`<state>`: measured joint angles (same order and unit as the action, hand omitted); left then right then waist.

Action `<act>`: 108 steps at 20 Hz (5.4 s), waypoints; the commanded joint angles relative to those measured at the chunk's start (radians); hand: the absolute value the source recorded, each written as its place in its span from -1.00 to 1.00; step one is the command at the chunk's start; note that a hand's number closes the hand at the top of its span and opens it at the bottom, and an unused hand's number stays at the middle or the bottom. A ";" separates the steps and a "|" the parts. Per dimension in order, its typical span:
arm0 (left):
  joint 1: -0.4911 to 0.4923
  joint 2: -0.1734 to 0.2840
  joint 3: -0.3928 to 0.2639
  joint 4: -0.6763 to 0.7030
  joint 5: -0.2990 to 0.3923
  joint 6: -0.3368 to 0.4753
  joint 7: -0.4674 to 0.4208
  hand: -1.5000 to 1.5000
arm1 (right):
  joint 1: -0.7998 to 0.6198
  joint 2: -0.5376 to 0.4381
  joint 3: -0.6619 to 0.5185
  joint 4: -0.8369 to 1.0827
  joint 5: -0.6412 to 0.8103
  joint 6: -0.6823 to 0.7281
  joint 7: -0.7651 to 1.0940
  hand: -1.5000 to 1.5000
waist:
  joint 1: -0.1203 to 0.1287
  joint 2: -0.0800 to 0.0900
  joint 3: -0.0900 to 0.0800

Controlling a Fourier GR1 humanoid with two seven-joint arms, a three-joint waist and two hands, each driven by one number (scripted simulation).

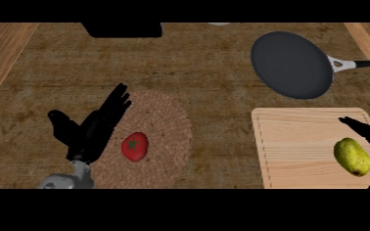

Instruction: Pick the pear from the cutting board and place it in the pan

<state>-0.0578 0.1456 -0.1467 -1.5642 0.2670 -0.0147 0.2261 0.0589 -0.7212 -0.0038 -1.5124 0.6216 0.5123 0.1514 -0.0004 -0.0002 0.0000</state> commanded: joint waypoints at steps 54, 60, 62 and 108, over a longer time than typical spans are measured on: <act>-0.063 -0.069 0.042 0.080 -0.062 -0.053 -0.024 0.00 | -0.414 0.250 -0.128 0.348 -0.191 -0.458 -0.766 1.00 | 0.019 0.008 0.001; -0.068 -0.113 0.011 0.093 -0.106 -0.009 -0.031 0.00 | -0.637 0.319 -0.179 0.642 -0.130 -0.645 -0.770 1.00 | 0.027 0.010 0.001; -0.062 -0.059 0.038 0.033 -0.053 -0.065 0.025 0.00 | -0.686 0.346 -0.223 0.770 -0.148 -0.708 -0.815 1.00 | 0.043 0.013 0.003; -0.045 -0.082 0.009 0.030 -0.083 -0.072 -0.011 0.00 | -0.892 -0.018 -0.411 1.408 -0.235 0.139 -1.022 -1.00 | 0.078 0.046 0.012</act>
<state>-0.1165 0.0558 -0.1429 -1.5416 0.1867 -0.0836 0.2244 -0.8696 -0.6914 -0.4209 -0.0991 0.3845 0.4615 -0.7604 0.0846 0.0474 0.0116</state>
